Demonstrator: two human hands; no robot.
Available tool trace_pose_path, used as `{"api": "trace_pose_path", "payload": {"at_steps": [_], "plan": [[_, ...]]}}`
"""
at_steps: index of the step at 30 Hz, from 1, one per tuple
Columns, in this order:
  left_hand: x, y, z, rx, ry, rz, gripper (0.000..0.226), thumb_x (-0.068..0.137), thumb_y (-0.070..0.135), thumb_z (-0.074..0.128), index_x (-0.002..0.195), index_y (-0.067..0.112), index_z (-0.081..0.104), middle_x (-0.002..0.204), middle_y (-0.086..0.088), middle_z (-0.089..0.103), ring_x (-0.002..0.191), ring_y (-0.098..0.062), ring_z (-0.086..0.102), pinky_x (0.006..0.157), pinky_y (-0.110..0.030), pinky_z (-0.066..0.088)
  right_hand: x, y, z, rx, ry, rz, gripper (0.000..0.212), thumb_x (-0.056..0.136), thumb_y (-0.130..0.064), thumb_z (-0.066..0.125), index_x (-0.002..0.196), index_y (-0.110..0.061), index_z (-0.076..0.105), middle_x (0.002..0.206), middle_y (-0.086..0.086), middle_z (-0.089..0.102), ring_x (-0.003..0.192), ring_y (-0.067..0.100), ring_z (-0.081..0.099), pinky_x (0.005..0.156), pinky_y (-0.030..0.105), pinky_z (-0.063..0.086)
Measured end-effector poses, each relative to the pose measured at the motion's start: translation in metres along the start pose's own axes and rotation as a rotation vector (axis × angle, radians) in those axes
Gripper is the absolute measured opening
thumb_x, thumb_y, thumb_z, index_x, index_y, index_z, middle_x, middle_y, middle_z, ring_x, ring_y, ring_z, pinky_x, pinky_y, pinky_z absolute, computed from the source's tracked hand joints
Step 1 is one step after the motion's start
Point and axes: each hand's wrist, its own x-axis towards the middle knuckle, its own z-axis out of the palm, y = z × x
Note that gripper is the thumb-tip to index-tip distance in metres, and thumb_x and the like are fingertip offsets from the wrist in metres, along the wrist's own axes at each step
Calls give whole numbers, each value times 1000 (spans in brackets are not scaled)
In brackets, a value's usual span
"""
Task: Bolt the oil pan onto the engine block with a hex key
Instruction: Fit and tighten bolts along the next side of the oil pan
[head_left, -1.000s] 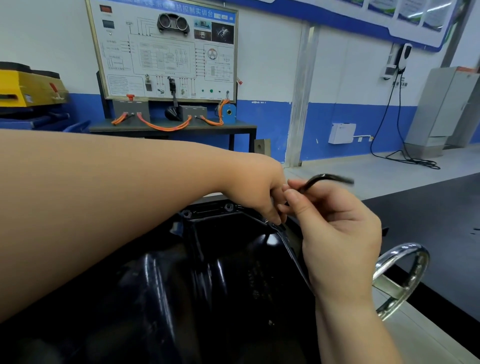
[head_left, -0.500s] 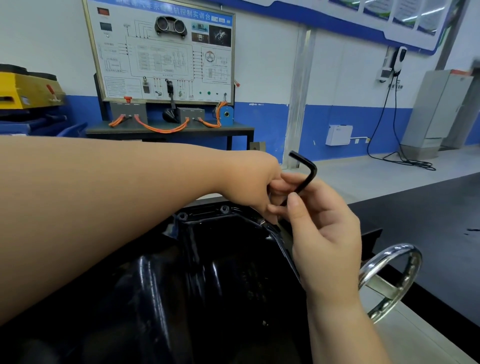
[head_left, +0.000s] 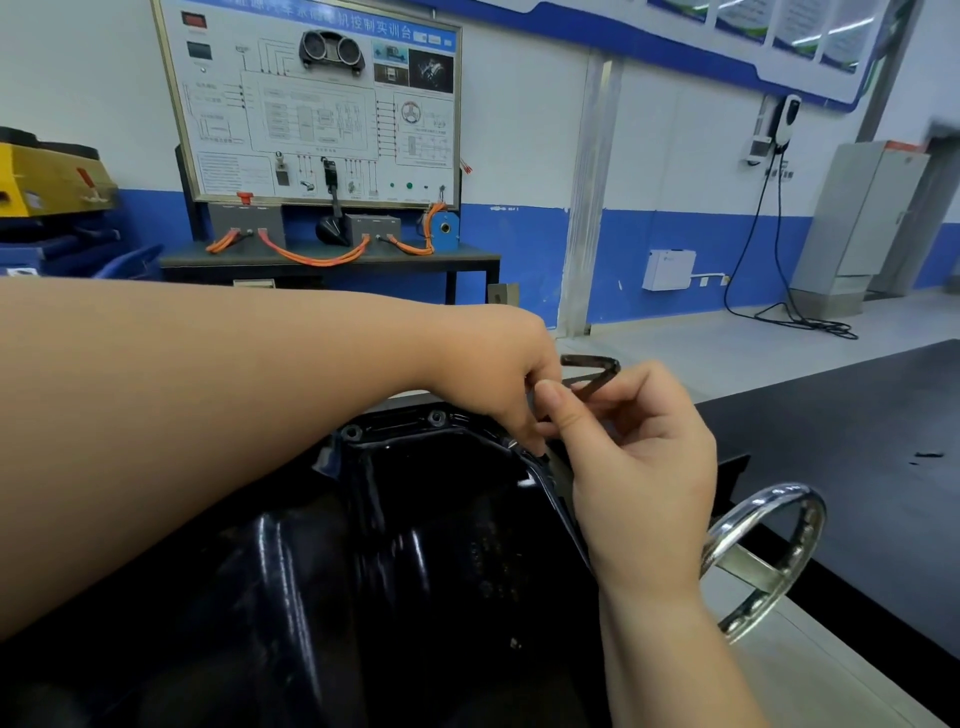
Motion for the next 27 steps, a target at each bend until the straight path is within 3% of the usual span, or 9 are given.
{"api": "trace_pose_path", "payload": {"at_steps": [2,5,9,15,18,20,23,25,27], "plan": [[1,-1,0,6,-1,-3,42,78,21,68,48,31,40,40,30,45,44,12,44,47,-3,33,0,0,0,21,-20,13,34,77,-7,75,62,-31,56,66,-8,65,62,8,62,57,12,47],[2,-1,1,3,9,-20,40,78,23,70,49,28,42,39,21,47,42,9,44,45,-4,33,-2,0,0,61,-83,4,10,84,-15,66,81,-24,65,81,0,69,73,13,66,64,18,52],[1,2,0,-6,29,-41,33,76,27,72,54,27,48,49,11,45,46,8,45,47,-6,35,-5,-3,0,57,-120,-60,28,88,-7,51,93,-28,69,93,-8,72,92,7,67,75,15,51],[-3,2,-1,-26,19,-43,28,75,34,74,59,28,52,56,9,52,52,1,49,51,-10,36,-4,0,0,64,-62,-6,25,84,-8,59,87,-28,73,84,-6,75,83,10,71,72,18,54],[-4,0,0,-78,5,-64,20,71,37,76,74,20,66,66,4,60,61,-8,52,67,-30,46,-3,1,0,18,-9,39,13,75,-19,69,79,-30,75,74,-6,73,73,16,71,67,27,58],[-4,1,0,-107,5,-61,20,71,38,76,81,21,70,60,11,56,56,-3,48,66,-27,45,-1,3,-1,-13,42,57,5,69,-24,75,72,-27,72,69,-2,71,69,24,69,67,37,59],[-3,4,0,-115,-10,-58,18,73,35,75,85,22,72,63,13,57,57,-2,49,66,-24,45,0,3,-1,-38,41,43,15,68,-28,76,71,-17,67,68,6,67,69,30,65,65,41,57],[-4,4,-1,-144,-17,-64,7,74,31,74,75,26,69,59,16,57,54,1,49,62,-16,42,0,2,-1,-23,31,42,13,71,-27,74,71,-17,66,68,5,67,68,24,66,62,33,56],[-4,4,-2,-150,-21,-66,15,75,30,74,65,31,63,54,17,56,52,5,49,55,-8,38,0,0,-1,-17,20,31,7,77,-26,70,72,-23,66,70,0,68,68,16,66,62,22,54]]}}
